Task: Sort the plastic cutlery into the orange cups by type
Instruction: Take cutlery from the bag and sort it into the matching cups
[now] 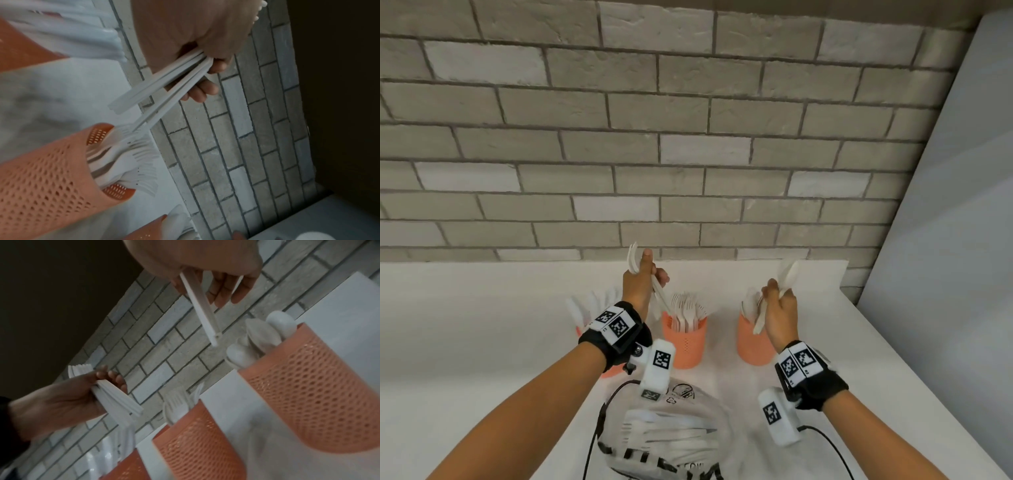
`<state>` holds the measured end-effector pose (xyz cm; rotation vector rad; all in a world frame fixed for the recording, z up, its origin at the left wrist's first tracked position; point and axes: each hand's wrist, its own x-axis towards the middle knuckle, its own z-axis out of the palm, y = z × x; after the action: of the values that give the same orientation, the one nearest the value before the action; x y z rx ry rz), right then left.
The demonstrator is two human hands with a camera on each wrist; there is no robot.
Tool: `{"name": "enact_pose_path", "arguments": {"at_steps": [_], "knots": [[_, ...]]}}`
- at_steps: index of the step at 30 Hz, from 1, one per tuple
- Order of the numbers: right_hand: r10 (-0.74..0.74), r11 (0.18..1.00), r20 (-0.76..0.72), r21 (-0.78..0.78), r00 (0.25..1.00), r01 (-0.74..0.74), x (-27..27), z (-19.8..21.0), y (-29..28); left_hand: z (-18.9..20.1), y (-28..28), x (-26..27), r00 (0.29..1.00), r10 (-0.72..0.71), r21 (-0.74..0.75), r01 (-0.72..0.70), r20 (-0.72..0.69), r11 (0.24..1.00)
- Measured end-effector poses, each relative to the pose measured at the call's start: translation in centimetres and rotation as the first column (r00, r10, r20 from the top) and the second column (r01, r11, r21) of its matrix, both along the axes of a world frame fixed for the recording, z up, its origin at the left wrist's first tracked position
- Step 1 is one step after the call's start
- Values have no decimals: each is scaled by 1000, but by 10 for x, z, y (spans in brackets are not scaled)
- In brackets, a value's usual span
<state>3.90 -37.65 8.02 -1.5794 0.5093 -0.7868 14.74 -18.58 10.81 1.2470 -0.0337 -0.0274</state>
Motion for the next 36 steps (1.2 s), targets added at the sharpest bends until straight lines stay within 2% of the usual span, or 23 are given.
{"name": "enact_pose_path", "arguments": {"at_steps": [4, 11, 16, 20, 25, 30, 33, 36], "knots": [[-65, 993, 3, -102, 998, 65, 19, -18, -24, -7, -19, -3, 999, -19, 88, 17, 26, 996], [-95, 991, -32, -94, 995, 91, 30, -36, -38, -26, -32, -1, 998, -31, 149, 24, 51, 989], [-73, 964, -114, -261, 991, 41, 24, -48, -37, -36, -39, -9, 993, -26, 299, -10, 117, 954], [-97, 898, -133, -440, 986, 28, 22, -61, -36, -56, -43, -6, 976, 8, 420, -100, 217, 902], [-66, 829, -189, -557, 980, -52, 22, -68, -40, -66, -44, -9, 981, -18, 508, -85, 194, 857], [-3, 843, -132, -533, 991, -68, 23, -63, -45, -70, -43, -10, 966, -25, 488, -109, 259, 866], [14, 764, -127, -638, 992, -93, 24, -63, -43, -69, -46, -9, 935, -98, 577, -125, 340, 807], [-51, 579, -191, -805, 980, -127, 27, -58, -38, -70, -50, -10, 931, -173, 725, -125, 322, 678]]}}
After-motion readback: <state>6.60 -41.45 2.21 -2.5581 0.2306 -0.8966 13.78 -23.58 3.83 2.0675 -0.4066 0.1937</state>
